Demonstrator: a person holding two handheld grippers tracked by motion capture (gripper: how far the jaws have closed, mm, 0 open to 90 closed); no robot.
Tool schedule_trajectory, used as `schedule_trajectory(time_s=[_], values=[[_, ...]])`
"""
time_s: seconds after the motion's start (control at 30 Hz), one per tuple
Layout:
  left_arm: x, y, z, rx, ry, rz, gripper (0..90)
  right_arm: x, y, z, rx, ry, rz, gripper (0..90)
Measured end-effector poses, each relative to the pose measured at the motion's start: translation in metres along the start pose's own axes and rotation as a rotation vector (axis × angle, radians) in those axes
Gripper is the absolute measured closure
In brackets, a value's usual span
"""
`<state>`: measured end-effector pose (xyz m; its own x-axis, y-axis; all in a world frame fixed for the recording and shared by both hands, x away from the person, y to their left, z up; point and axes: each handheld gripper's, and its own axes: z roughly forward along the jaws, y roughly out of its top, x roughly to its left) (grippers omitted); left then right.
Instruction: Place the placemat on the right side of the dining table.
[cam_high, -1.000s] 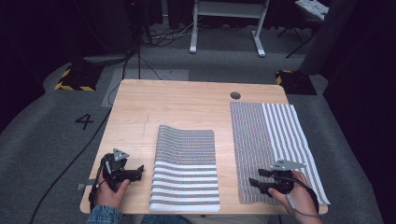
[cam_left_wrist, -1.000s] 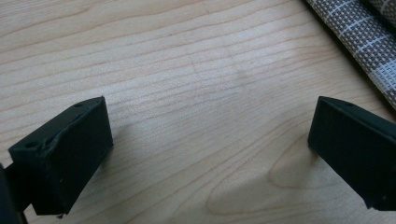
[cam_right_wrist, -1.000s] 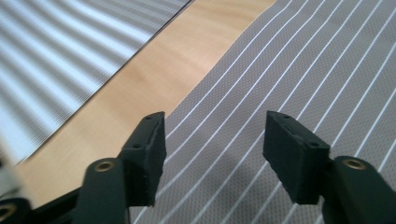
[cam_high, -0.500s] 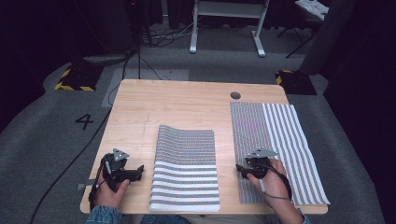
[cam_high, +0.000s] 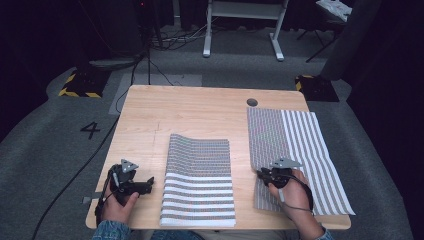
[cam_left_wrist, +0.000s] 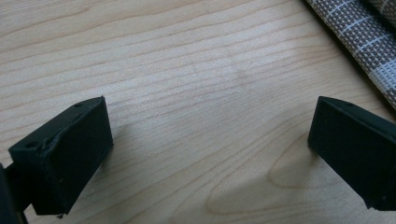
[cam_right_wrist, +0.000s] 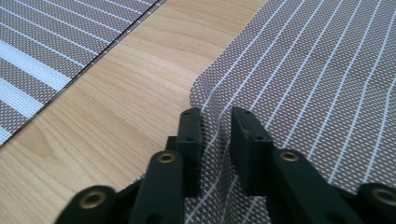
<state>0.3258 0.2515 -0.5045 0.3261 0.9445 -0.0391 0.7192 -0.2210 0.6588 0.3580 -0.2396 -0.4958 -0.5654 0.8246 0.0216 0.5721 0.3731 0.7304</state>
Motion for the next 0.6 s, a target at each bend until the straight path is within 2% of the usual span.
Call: schedule_trajectory(time_s=[0.1,0.13,0.23,0.3,0.4,0.43,0.5,0.53,0.6], values=[[0.0,0.0,0.0,0.0,0.001,0.0,0.0,0.001,-0.001,0.0,-0.009,-0.001,-0.006,84.1],[0.0,0.0,0.0,0.001,0.002,0.0,0.0,0.002,-0.001,0.0,-0.006,-0.008,-0.032,85.0],[0.0,0.0,0.0,0.0,0.003,0.0,0.1,0.008,0.0,-0.002,0.01,-0.007,-0.059,86.0],[0.0,0.0,0.0,0.0,-0.001,0.0,0.1,0.012,-0.001,-0.004,0.008,0.024,-0.042,86.1],[-0.001,-0.001,0.0,0.0,-0.002,-0.003,0.1,0.016,-0.003,-0.006,0.01,0.043,-0.041,86.1],[-0.001,-0.001,0.0,0.0,-0.003,-0.003,0.1,0.018,-0.003,-0.007,0.006,0.054,-0.027,86.1],[0.0,-0.001,0.0,0.001,0.003,0.001,0.1,0.018,-0.003,-0.007,0.01,0.056,-0.03,86.1],[0.0,-0.001,-0.001,0.002,0.004,0.001,0.1,0.018,-0.003,-0.006,0.008,0.069,-0.012,86.1],[0.0,-0.001,-0.001,0.001,0.004,0.001,0.1,0.015,-0.001,-0.004,0.009,0.086,-0.007,86.3]])
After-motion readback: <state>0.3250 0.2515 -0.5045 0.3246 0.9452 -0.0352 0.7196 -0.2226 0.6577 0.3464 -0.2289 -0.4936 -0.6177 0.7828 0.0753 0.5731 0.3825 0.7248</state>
